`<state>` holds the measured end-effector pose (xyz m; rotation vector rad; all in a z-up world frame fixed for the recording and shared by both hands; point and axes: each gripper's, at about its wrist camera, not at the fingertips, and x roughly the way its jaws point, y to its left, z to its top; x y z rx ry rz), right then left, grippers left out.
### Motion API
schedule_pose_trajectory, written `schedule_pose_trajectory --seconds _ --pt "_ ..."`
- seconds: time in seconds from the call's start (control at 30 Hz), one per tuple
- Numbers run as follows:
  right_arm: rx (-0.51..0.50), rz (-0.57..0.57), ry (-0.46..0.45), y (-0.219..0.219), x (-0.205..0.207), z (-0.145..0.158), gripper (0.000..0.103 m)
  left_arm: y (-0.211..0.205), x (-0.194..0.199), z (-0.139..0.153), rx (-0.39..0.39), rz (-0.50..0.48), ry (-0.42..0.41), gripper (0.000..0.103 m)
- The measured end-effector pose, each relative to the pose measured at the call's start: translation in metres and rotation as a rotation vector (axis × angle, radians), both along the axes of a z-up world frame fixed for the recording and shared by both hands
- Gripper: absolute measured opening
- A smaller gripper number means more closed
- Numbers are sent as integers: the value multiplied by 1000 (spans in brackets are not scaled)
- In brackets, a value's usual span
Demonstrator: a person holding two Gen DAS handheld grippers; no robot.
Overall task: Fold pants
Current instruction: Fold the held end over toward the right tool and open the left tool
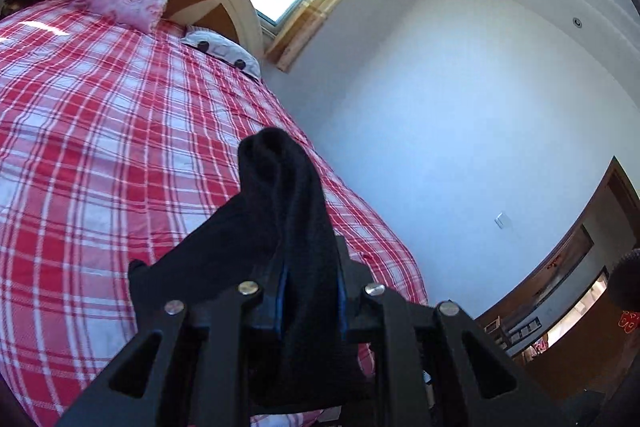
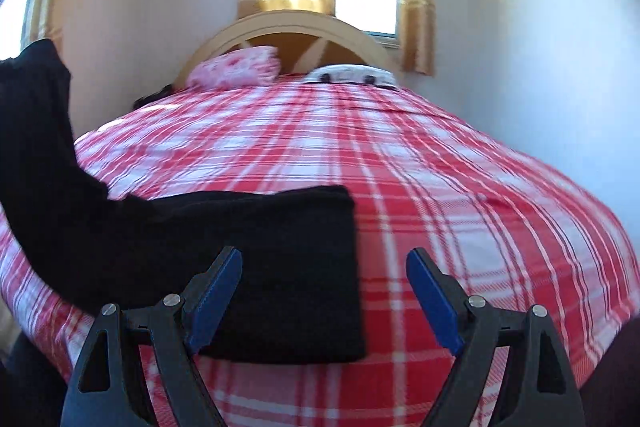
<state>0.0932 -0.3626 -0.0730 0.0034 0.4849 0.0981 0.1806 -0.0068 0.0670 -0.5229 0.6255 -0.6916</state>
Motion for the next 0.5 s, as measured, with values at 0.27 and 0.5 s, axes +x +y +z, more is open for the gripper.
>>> schedule_pose_trajectory --seconds 0.27,0.5 --pt "230 -173 34 -61 5 -8 85 -98 32 -26 76 -117 63 19" --pt "297 -208 21 -75 3 -10 85 -159 46 -52 163 -174 102 19"
